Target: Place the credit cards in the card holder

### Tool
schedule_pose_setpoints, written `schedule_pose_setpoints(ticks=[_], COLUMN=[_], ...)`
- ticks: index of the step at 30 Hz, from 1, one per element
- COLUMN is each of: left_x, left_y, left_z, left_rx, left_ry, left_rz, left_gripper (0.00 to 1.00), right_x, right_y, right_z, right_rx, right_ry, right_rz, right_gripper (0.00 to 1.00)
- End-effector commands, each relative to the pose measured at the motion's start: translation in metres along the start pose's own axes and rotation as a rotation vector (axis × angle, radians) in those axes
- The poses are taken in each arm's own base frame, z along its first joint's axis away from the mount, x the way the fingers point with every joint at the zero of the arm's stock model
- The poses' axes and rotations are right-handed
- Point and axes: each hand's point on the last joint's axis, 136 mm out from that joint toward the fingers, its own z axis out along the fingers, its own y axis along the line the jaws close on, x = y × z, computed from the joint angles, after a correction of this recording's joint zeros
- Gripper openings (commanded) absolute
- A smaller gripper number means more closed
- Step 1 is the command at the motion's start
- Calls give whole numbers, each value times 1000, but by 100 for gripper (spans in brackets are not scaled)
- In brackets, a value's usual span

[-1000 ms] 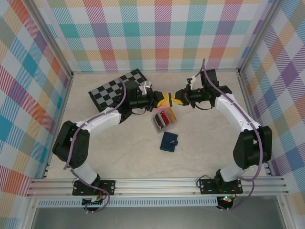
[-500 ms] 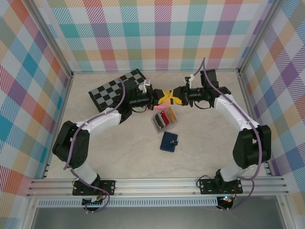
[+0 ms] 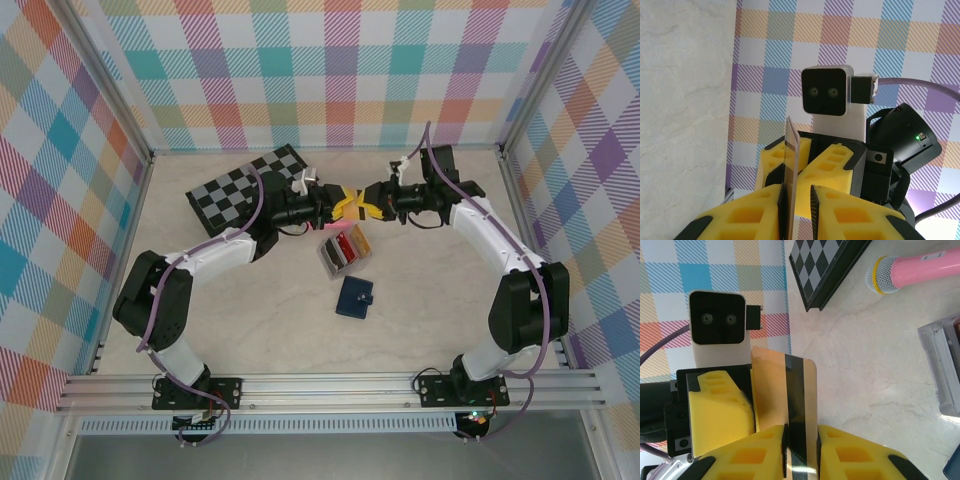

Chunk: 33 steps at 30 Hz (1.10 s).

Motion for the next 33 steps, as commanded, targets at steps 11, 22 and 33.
schedule_pose_setpoints(ticks=[11, 22, 33], left_x=[6, -13, -13], left_y=[-39, 23, 83], left_z=[-2, -25, -53], left_rx=[139, -118, -434], left_ry=[27, -104, -151], left_rz=[94, 63, 96], left_gripper=[18, 6, 3], right_x=[-8, -20, -18], right_y=[-29, -44, -92], right_z=[-6, -26, -3], right_rx=[89, 247, 601], right_ry=[-55, -149, -13], right_rz=[86, -3, -329], right_gripper=[17, 5, 6])
